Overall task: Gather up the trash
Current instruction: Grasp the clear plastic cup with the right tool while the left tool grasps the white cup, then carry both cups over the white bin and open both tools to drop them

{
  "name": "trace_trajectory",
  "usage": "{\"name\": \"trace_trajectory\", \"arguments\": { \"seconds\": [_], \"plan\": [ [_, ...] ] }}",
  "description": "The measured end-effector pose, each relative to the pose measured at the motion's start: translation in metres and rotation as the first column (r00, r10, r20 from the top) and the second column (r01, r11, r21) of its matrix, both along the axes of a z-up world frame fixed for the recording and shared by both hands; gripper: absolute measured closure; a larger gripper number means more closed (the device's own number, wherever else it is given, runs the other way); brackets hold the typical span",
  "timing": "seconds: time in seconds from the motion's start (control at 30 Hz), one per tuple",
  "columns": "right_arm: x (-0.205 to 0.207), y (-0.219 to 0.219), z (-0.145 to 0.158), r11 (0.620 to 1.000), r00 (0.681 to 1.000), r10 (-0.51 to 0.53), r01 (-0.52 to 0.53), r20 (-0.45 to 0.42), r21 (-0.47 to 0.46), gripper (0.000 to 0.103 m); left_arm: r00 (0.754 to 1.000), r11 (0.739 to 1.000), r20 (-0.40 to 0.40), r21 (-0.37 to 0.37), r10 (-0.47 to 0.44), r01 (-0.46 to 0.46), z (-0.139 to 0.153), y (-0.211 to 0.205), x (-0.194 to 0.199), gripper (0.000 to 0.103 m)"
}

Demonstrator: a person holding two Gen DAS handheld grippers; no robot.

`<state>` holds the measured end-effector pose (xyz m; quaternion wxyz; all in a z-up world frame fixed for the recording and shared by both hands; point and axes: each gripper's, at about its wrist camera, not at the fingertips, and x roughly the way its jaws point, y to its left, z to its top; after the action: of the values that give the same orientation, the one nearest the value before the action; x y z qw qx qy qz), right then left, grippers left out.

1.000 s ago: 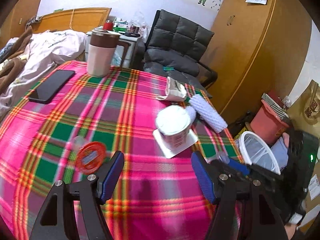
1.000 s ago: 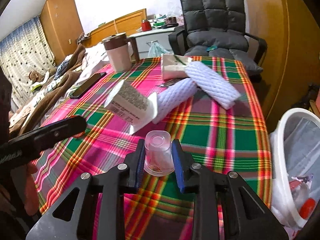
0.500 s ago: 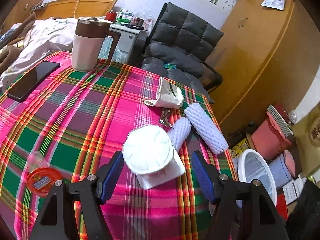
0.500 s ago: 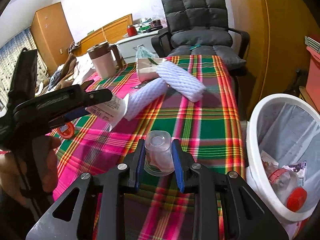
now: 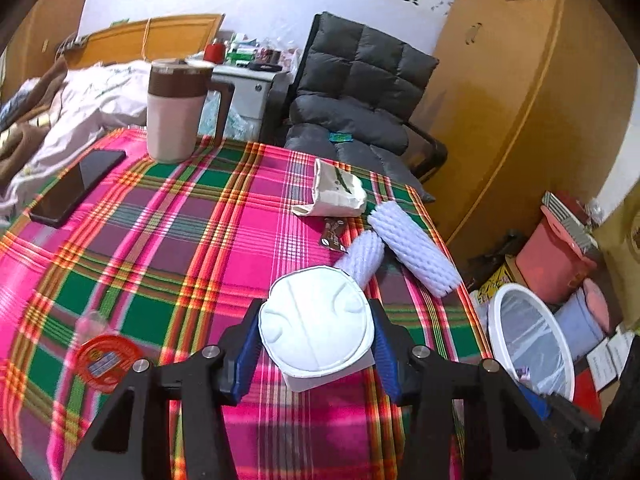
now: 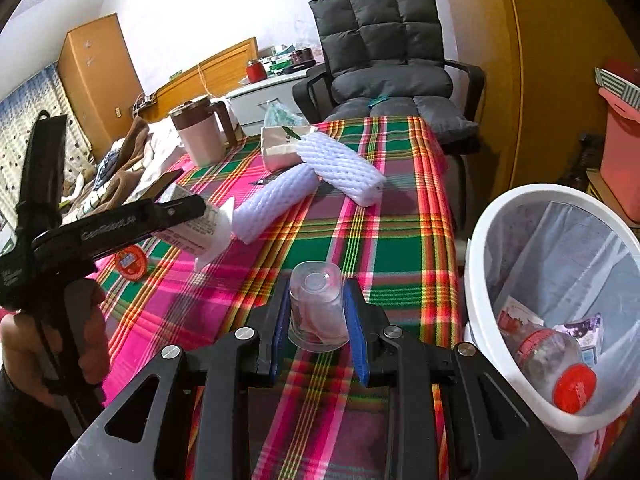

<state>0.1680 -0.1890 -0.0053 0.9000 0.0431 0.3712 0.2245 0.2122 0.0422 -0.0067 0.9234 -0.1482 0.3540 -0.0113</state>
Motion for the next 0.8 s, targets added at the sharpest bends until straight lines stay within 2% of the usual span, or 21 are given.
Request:
{"name": "trace_trajectory", "arguments": {
  "seconds": [0.4,0.8],
  "plan": [
    [-0.028,-0.009,0.011,1.0,1.0,-0.018,0.018,0.019,-0.015,0.074,0.997,0.993,0.004,0.095,-0.075,0.074,0.01,-0.02,-0.066,0.053],
    [-0.053,-0.009,0.019,1.0,0.999,-0.01,0.011,0.04,-0.022,0.074,0.991,0.983,-0.008,0.123,-0.136,0.136,0.011,-0.039,-0.118,0.053]
  ]
}}
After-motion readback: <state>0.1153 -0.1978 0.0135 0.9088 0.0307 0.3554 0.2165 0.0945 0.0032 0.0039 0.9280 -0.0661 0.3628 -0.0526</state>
